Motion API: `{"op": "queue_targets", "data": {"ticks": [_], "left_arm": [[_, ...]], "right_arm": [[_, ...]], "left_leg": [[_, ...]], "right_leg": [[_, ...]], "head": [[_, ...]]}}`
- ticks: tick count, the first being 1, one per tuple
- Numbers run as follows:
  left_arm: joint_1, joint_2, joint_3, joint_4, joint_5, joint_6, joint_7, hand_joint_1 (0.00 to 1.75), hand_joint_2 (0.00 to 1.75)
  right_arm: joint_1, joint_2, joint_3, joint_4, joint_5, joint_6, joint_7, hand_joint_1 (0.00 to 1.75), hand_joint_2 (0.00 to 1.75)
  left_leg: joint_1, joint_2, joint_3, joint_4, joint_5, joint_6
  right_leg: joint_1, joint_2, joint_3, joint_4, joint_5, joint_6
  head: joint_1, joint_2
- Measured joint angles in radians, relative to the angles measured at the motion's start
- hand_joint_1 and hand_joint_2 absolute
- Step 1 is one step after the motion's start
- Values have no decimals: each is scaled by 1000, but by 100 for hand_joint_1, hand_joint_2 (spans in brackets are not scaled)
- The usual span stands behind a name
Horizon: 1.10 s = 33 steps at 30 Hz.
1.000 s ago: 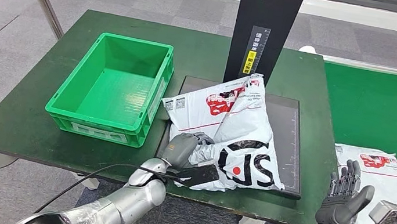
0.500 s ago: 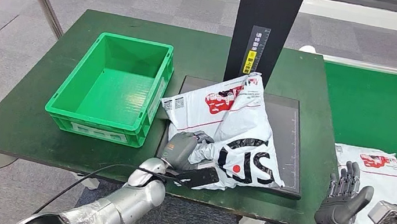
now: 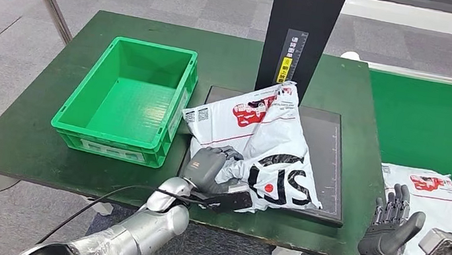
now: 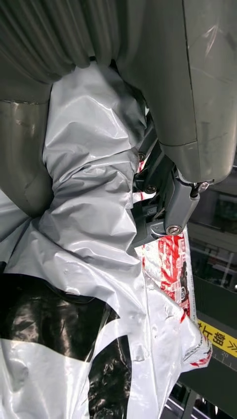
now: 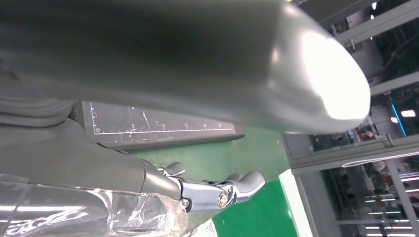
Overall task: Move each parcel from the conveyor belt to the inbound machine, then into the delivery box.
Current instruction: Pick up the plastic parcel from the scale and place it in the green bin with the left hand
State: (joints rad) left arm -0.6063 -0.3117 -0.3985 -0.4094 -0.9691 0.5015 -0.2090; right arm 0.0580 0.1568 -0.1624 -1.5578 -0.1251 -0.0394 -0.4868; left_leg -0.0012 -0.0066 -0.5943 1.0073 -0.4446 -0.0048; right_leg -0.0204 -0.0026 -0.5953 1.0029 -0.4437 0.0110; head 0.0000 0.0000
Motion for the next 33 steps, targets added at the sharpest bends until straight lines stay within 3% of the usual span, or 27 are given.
{"op": "queue_targets", "data": {"ticks": [8,17,33], "left_arm": [[-6,3,-3,-45,-104,10,62,175,175],[-10,18,-18,-198,-243,-6,129,175,175],[-12,95,-54,-446,-345,-26,196,175,175]], "right_arm": [[-8,1,0,14,7,-11,2,0,0],[-3,2,0,12,25,-17,5,0,0],[-5,2,0,29,17,-23,4,0,0]], "left_leg": [[0,0,-1,0,0,0],[0,0,-2,0,0,0],[0,0,-3,0,0,0]], "right_leg": [[0,0,-1,0,0,0],[0,0,-3,0,0,0],[0,0,-4,0,0,0]], "head": [[0,0],[0,0],[0,0]]}}
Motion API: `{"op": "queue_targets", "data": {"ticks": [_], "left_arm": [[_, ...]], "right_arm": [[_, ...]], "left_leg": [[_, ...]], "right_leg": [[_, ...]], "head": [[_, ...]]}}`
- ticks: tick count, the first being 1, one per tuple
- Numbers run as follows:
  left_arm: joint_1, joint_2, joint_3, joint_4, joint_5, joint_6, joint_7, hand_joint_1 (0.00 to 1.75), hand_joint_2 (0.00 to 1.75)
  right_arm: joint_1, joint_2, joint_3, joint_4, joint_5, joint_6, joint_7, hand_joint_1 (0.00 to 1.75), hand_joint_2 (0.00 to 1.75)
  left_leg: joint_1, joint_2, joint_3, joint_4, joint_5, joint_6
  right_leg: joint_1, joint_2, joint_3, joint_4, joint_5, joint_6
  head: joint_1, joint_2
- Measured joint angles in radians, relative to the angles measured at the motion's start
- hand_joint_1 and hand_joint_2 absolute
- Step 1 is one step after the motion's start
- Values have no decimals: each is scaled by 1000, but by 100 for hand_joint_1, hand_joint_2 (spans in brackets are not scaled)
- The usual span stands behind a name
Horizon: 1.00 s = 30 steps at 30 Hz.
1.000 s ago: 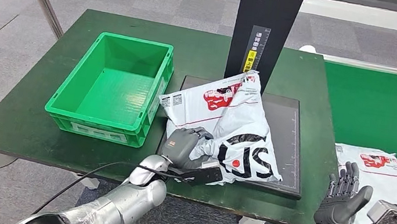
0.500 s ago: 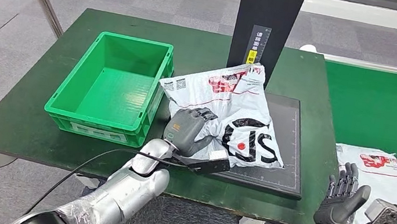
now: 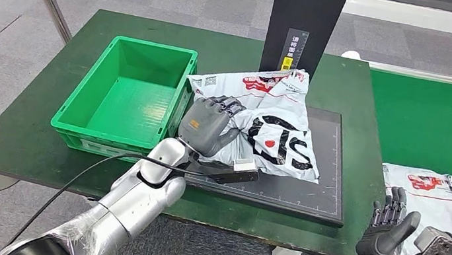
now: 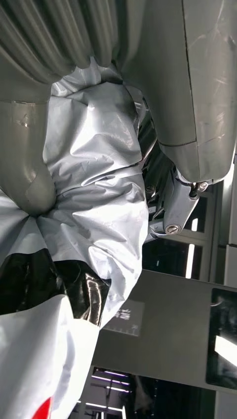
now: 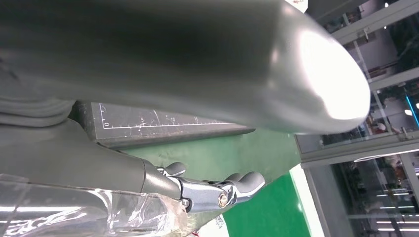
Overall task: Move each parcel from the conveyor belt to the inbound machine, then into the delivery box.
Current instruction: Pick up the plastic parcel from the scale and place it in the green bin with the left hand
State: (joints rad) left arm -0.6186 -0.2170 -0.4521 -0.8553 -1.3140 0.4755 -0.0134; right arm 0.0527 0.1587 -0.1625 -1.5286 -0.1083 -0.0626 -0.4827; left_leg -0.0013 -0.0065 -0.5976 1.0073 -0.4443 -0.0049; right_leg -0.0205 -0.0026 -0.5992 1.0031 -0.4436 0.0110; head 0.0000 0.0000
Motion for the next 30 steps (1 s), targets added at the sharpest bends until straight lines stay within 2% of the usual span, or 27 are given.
{"op": "queue_targets", "data": {"ticks": [22,30], "left_arm": [[-11,14,-3,-26,-21,-23,18,175,175],[-56,52,-3,-25,-109,-78,71,175,175]], "right_arm": [[-4,0,0,3,-1,0,0,0,0],[-22,-2,0,20,-2,-1,2,0,0]], "left_leg": [[0,0,0,0,0,0],[0,1,0,0,0,0]], "right_leg": [[0,0,0,0,0,0],[0,1,0,0,0,0]], "head": [[0,0],[0,0]]}}
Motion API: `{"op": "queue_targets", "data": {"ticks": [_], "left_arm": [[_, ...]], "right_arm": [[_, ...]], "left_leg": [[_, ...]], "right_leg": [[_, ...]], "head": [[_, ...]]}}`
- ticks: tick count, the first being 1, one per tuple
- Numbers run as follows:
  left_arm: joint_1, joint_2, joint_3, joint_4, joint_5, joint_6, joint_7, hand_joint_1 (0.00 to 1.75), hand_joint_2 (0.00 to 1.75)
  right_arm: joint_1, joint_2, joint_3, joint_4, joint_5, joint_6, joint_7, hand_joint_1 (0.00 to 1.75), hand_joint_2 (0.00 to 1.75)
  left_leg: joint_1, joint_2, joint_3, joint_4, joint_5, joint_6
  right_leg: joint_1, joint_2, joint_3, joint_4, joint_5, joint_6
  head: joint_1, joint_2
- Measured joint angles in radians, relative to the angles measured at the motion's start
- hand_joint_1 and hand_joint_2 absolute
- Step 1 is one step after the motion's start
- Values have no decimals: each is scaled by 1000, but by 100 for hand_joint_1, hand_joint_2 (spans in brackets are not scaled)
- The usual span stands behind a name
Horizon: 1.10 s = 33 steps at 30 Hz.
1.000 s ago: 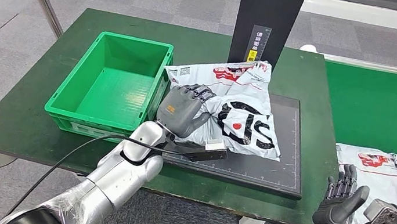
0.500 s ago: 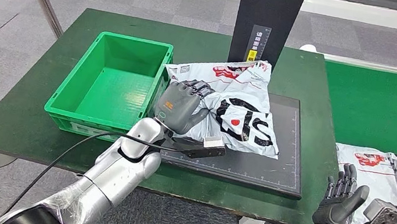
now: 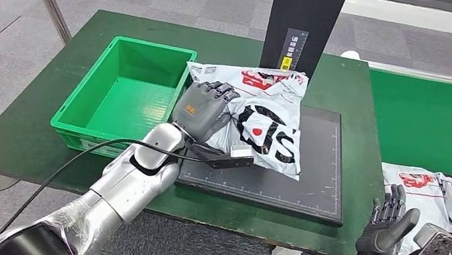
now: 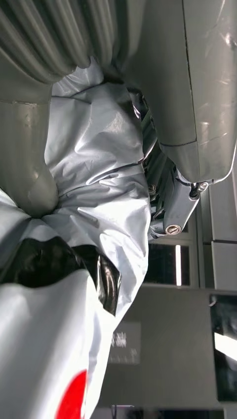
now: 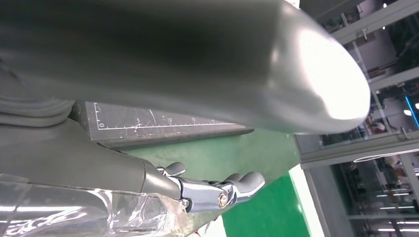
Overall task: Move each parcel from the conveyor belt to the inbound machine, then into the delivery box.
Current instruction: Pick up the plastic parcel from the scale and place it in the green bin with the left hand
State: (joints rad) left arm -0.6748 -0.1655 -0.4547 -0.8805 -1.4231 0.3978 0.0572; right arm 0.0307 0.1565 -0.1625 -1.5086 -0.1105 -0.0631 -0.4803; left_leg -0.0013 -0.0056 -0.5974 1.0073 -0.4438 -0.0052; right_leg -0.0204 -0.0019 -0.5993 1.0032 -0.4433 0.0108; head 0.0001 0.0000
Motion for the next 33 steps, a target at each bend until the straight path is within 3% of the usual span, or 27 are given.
{"op": "queue_targets", "data": {"ticks": [16,25,33], "left_arm": [[-16,150,71,59,-50,104,60,175,175],[11,208,140,25,-64,114,76,175,175],[12,232,182,24,-72,116,86,175,175]], "right_arm": [[20,-19,-4,19,-9,-19,-1,0,0],[39,-20,-6,19,-12,-24,2,0,0],[43,-23,-7,19,-13,-25,5,0,0]], "left_leg": [[1,1,-1,0,0,-1],[1,1,-1,0,0,-1],[1,1,-1,0,0,-1]], "right_leg": [[0,2,-2,0,0,0],[0,2,-2,0,0,0],[0,2,-2,0,0,0]], "head": [[0,0],[0,0],[0,0]]}}
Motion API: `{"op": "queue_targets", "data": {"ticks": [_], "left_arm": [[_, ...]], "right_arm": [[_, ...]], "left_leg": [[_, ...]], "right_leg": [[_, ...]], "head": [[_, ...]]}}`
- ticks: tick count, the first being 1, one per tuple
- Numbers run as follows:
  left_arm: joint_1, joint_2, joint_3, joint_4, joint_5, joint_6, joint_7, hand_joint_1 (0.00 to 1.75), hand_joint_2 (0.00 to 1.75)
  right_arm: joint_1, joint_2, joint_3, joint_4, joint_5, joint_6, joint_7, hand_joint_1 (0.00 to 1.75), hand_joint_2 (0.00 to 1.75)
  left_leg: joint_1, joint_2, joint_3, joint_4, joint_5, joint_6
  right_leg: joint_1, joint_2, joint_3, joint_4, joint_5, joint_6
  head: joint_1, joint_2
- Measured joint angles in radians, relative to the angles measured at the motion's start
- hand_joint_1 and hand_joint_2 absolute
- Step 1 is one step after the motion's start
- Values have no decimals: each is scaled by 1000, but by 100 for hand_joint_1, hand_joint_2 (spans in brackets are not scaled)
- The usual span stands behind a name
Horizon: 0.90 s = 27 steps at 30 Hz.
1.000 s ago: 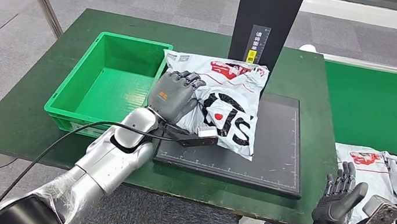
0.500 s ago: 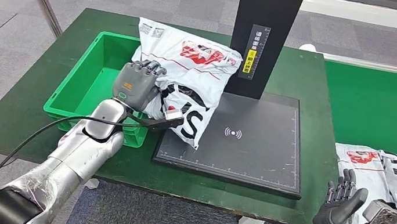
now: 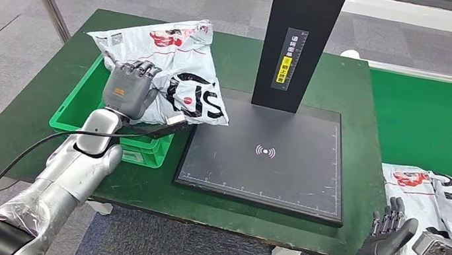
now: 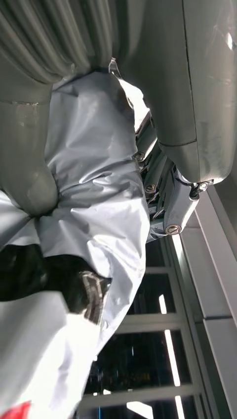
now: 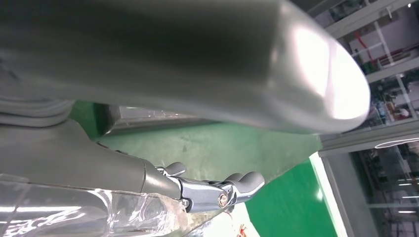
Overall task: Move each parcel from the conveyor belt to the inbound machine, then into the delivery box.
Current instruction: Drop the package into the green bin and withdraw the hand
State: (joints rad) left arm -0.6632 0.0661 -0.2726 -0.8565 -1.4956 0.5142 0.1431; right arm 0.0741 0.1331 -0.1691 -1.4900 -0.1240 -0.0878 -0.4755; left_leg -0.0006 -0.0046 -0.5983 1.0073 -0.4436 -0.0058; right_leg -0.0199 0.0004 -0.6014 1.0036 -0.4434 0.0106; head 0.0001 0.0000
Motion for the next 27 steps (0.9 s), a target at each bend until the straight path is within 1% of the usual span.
{"op": "queue_targets", "data": {"ticks": [8,12,18,23,27], "left_arm": [[-13,22,54,20,25,16,-12,175,175],[-33,23,82,57,10,19,13,175,175],[-70,23,143,147,-56,55,70,175,175],[-101,25,200,202,-64,58,75,175,175],[-110,25,221,225,-65,60,73,175,175]], "right_arm": [[15,-6,-4,0,-3,8,11,0,0],[25,-7,-17,-4,-2,18,15,0,0],[43,0,-26,-24,31,41,34,0,0],[50,15,-37,-36,49,52,45,0,0],[51,21,-39,-40,50,53,46,0,0]], "left_leg": [[0,0,0,0,0,0],[0,0,0,0,0,0],[0,0,0,0,0,0],[1,1,0,0,0,0],[1,1,0,0,0,0]], "right_leg": [[0,0,-1,0,0,0],[0,0,-1,0,0,0],[0,1,-1,0,0,0],[1,1,-1,0,0,0],[1,2,-1,0,0,0]], "head": [[0,0],[0,0],[0,0],[0,0],[0,0]]}}
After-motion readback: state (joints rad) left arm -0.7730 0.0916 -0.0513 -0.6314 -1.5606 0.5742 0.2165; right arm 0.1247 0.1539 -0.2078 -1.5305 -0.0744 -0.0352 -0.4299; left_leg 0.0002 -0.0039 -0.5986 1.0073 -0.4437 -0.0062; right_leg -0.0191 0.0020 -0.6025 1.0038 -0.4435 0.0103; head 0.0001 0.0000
